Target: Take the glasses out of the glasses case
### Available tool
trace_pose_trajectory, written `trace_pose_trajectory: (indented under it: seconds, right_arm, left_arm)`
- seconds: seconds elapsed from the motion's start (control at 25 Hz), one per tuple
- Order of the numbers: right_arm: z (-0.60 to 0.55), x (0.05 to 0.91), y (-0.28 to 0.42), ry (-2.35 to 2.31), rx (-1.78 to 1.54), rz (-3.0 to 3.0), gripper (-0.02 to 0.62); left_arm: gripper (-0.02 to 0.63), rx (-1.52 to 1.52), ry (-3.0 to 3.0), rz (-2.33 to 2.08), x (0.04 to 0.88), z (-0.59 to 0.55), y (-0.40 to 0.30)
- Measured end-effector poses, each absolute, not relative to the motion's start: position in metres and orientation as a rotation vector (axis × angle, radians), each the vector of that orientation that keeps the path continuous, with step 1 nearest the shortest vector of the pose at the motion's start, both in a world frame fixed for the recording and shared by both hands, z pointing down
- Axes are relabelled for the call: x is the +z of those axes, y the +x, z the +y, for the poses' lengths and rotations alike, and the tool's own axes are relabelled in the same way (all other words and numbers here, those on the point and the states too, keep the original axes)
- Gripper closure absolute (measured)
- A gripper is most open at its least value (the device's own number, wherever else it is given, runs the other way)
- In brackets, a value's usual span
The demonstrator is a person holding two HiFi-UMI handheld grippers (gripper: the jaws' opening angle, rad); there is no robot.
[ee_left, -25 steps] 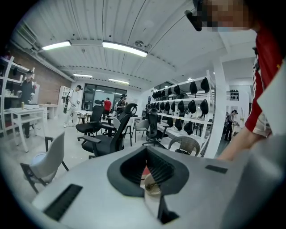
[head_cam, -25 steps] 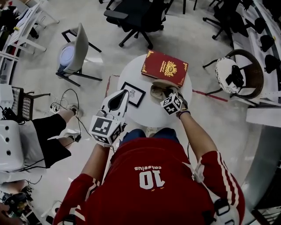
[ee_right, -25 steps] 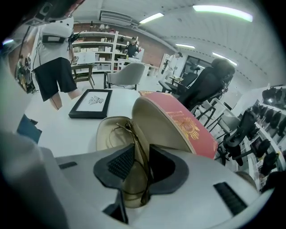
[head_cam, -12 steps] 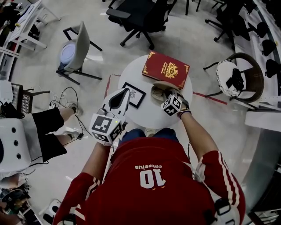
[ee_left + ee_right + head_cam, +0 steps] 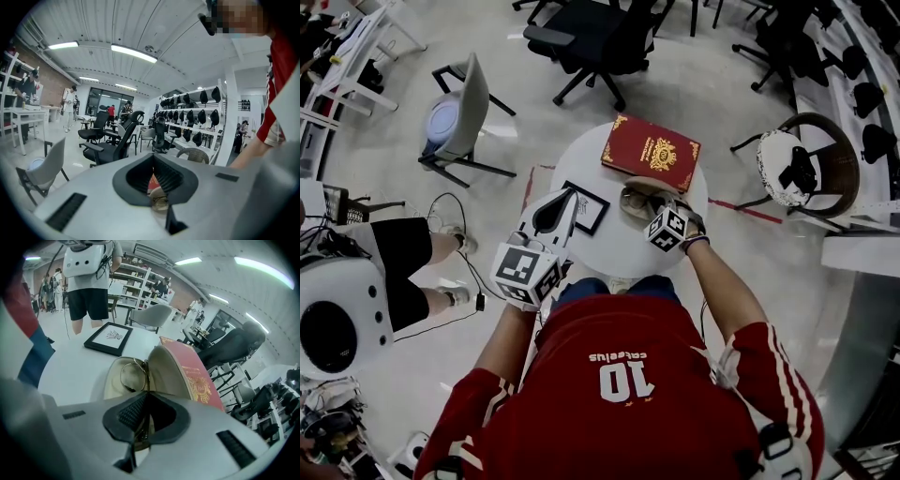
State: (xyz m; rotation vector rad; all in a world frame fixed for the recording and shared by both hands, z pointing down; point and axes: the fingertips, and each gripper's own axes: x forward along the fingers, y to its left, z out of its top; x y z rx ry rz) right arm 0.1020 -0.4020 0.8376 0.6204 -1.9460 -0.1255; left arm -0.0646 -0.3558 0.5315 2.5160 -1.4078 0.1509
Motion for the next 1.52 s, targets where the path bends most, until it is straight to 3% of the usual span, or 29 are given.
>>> trace_pose_trajectory:
  seconds: [0.96,1.52]
  right_arm:
    - [-0.376,0.736,0.091,0.834,-0.053,-2.072,0.569]
    - [-0.349,0.613,0.089,1.169,0.101,-2.291,0.569]
  left_arm:
    - [0.597,0.160,2.610,-1.331,0.492,-0.336,-0.078]
    - [0.597,0.114,2.689,-1.267,0.464,-0.328,-0.076]
